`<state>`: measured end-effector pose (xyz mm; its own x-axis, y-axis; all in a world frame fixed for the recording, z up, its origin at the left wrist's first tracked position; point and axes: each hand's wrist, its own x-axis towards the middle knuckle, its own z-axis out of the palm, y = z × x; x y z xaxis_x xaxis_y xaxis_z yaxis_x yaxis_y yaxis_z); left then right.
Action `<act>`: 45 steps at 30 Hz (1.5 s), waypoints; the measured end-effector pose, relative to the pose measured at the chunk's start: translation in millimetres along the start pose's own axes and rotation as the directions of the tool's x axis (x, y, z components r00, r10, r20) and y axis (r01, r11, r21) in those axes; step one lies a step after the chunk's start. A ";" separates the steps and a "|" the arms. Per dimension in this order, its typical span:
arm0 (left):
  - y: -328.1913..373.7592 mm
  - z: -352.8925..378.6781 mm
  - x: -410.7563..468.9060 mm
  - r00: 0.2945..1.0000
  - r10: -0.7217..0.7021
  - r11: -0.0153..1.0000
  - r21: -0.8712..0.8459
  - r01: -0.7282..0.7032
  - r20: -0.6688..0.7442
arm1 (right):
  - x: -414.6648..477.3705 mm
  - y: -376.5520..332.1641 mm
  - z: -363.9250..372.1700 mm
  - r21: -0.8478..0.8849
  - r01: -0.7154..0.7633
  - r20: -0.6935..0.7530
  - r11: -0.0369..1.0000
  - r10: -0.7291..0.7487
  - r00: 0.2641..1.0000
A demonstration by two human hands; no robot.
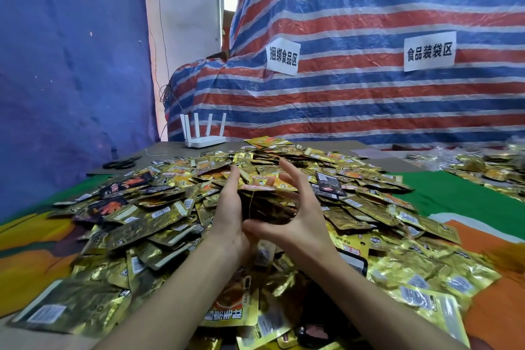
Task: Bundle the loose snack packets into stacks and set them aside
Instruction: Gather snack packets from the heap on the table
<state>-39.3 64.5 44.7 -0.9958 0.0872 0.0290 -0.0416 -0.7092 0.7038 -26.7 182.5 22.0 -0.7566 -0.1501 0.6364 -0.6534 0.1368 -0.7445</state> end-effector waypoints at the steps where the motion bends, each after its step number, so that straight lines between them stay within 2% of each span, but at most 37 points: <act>1: 1.6 -0.2 1.1 1.000 -0.007 1.000 -0.001 0.007 0.006 | -1.1 -0.6 2.6 0.016 0.021 -0.024 1.000 -0.020 1.000; 6: 9.9 -0.1 2.4 1.000 0.005 1.000 0.010 -0.005 -0.002 | -4.9 -0.3 14.0 0.059 0.082 -0.144 0.995 -0.073 0.987; 10: 17.7 3.0 -2.8 0.999 0.034 0.999 0.010 -0.034 -0.036 | -4.7 1.0 17.0 0.093 0.083 -0.148 0.992 -0.069 0.987; 17: 20.5 -2.8 -7.9 0.988 0.004 0.998 0.064 0.006 -0.157 | -2.4 -0.6 20.5 -0.196 0.103 -0.151 0.975 -0.133 0.980; 22: 17.9 -3.6 -2.6 0.977 0.012 0.990 0.136 0.018 -0.215 | -2.6 -2.5 14.3 -0.066 0.014 -0.056 0.998 -0.017 0.998; 26: 15.8 1.3 -3.1 0.968 0.124 0.974 0.214 -0.077 -0.217 | 3.6 -10.7 -1.4 -0.019 -0.015 -0.022 1.000 0.015 1.000; 29: 8.9 3.3 -2.9 0.939 0.248 0.930 0.329 -0.163 -0.236 | 10.1 -15.7 -12.9 -0.149 -0.044 0.080 0.988 0.056 0.995; 33: 0.2 8.5 -9.3 0.962 0.204 0.933 0.333 -0.136 -0.181 | 18.1 -23.0 -28.2 -0.181 -0.145 0.230 0.973 0.185 0.955; 36: -4.4 12.5 -10.1 0.967 0.202 0.920 0.368 -0.134 -0.152 | 21.5 -29.2 -39.8 -0.226 -0.162 0.307 0.961 0.228 0.924; 40: -12.6 12.4 -8.7 0.985 0.163 0.889 0.425 -0.167 0.046 | 39.1 -42.7 -68.3 -0.375 -0.102 0.373 0.922 0.251 0.893; 42: -17.9 11.3 -5.9 0.966 0.224 0.833 0.488 -0.260 0.132 | 58.4 -41.6 -100.9 -0.447 -0.159 0.329 0.880 0.327 0.886; 45: -20.2 8.2 -5.8 0.930 0.311 0.743 0.559 -0.368 0.198 | 89.6 -20.2 -170.8 -0.691 -0.294 0.056 0.660 0.454 0.889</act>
<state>-32.1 84.1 36.2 -0.9223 -0.0007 0.3865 0.3812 -0.1676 0.9092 -85.6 333.6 128.6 -0.9680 -0.1261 0.2168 -0.2264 0.8112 -0.5391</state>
